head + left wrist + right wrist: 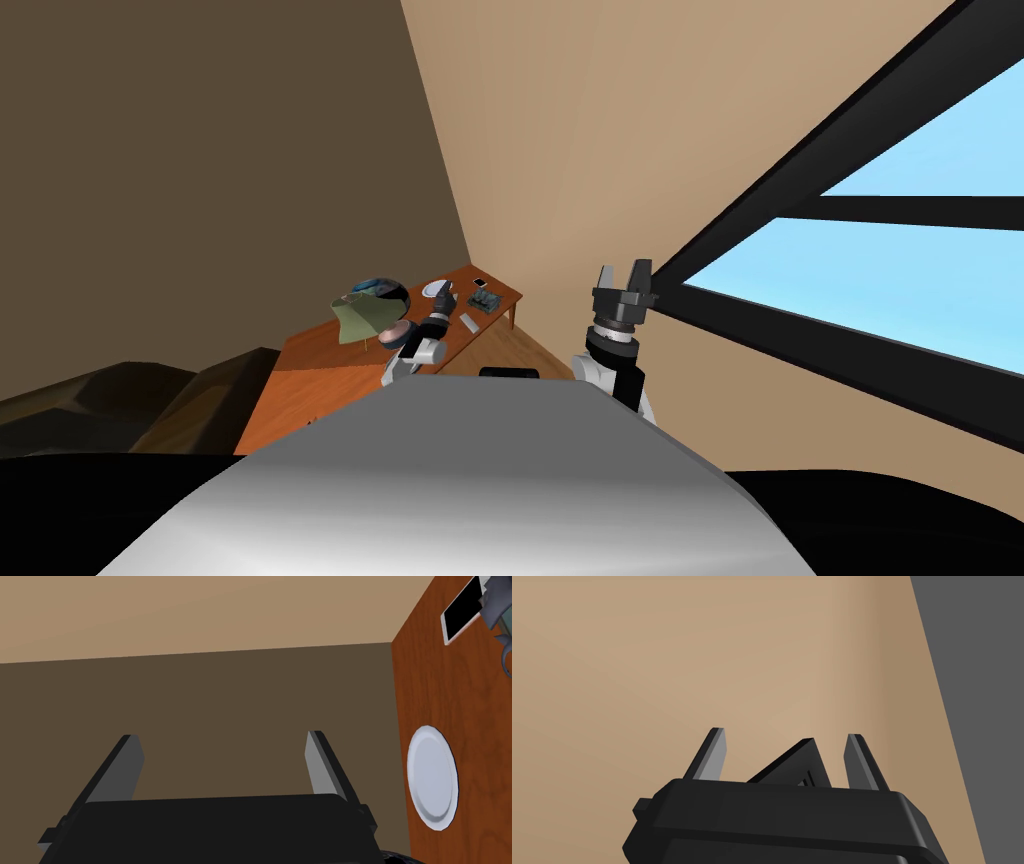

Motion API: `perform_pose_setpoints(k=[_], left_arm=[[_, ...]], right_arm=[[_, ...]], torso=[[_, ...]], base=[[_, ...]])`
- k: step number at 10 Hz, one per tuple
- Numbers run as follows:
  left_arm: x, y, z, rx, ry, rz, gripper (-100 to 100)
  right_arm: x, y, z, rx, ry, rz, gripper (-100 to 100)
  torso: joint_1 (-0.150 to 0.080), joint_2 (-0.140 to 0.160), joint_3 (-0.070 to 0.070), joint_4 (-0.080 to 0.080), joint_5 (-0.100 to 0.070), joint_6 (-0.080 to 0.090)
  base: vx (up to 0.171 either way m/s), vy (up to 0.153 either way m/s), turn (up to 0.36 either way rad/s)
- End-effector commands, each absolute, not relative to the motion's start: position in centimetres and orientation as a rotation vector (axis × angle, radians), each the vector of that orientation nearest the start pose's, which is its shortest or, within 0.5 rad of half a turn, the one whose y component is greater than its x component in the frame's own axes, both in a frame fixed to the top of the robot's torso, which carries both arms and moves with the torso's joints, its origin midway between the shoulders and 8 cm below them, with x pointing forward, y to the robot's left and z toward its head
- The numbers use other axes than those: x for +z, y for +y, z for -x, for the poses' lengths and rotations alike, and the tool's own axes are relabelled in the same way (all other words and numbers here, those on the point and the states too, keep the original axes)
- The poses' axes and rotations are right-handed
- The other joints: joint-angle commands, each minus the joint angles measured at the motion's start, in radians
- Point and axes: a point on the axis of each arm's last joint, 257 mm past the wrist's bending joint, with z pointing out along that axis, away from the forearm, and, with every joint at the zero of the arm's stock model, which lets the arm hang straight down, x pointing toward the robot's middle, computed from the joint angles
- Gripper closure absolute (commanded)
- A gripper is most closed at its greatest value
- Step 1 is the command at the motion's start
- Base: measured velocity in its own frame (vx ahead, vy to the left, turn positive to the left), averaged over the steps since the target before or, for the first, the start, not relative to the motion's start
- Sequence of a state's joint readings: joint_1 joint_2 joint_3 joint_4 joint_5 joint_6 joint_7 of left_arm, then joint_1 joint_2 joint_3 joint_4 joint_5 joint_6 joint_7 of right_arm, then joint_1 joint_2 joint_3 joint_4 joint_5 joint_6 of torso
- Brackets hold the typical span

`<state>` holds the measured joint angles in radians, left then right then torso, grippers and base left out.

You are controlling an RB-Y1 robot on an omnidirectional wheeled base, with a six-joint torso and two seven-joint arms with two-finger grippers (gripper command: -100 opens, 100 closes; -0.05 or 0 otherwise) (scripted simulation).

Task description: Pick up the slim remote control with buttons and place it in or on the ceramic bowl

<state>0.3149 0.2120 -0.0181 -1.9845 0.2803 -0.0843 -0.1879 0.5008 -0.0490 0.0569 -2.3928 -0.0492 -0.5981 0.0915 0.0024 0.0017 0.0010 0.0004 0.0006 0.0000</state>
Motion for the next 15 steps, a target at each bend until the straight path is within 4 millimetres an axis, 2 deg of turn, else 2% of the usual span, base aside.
perform_pose_setpoints(k=[1, 2, 3, 8, 10, 12, 13, 14, 15], left_arm=[[-15.7, 28.4, -45.9, -1.167, 1.159, 1.017, -100], [-17.3, 28.6, -46.6, -1.139, 1.21, 1.034, -100], [-17.9, 28.6, -46.6, -1.131, 1.229, 1.049, -100], [-24.0, 29.7, -48.0, -1.016, 1.417, 1.126, -100], [-26.4, 30.2, -48.2, -0.968, 1.489, 1.161, -100], [-27.3, 30.2, -48.0, -0.953, 1.518, 1.182, -100], [-29.0, 30.8, -48.1, -0.913, 1.569, 1.203, -100], [-29.6, 30.8, -47.9, -0.902, 1.588, 1.217, -100], [-31.2, 31.5, -48.0, -0.863, 1.635, 1.238, -100]], right_arm=[[8.8, -25.5, -30.1, 1.351, 0.491, -0.467, 0], [8.8, -25.5, -30.1, 1.351, 0.491, -0.467, 0], [8.8, -25.5, -30.1, 1.351, 0.491, -0.467, 0], [8.8, -25.5, -30.1, 1.351, 0.491, -0.467, 0], [8.8, -25.5, -30.1, 1.351, 0.491, -0.467, 0], [8.8, -25.5, -30.1, 1.351, 0.491, -0.467, 0], [8.8, -25.5, -30.1, 1.351, 0.491, -0.467, 0], [8.8, -25.5, -30.1, 1.351, 0.491, -0.467, 0], [8.8, -25.5, -30.1, 1.351, 0.491, -0.467, 0]], torso=[[0.0, 0.0, 0.0, 0.0, 0.0, 0.0], [0.0, 0.0, 0.0, 0.0, 0.0, 0.0], [0.0, -0.001, 0.0, 0.0, 0.0, 0.0], [-0.001, -0.001, -0.001, 0.0, 0.0, 0.0], [-0.001, -0.002, -0.001, 0.0, 0.0, 0.0], [-0.002, -0.002, -0.001, -0.001, 0.0, 0.0], [-0.002, -0.002, -0.001, 0.0, 0.0, -0.001], [-0.002, -0.003, -0.002, -0.001, 0.0, 0.0], [-0.002, -0.003, -0.002, -0.001, 0.0, 0.0]], base=[[-0.026, 0.025, -0.041], [-0.022, 0.023, -0.092], [-0.021, 0.016, -0.044], [-0.017, 0.012, -0.074], [-0.001, 0.008, -0.079], [0.002, 0.004, -0.02], [0.006, -0.001, -0.096], [0.007, 0.001, -0.062], [0.016, -0.001, -0.109]])
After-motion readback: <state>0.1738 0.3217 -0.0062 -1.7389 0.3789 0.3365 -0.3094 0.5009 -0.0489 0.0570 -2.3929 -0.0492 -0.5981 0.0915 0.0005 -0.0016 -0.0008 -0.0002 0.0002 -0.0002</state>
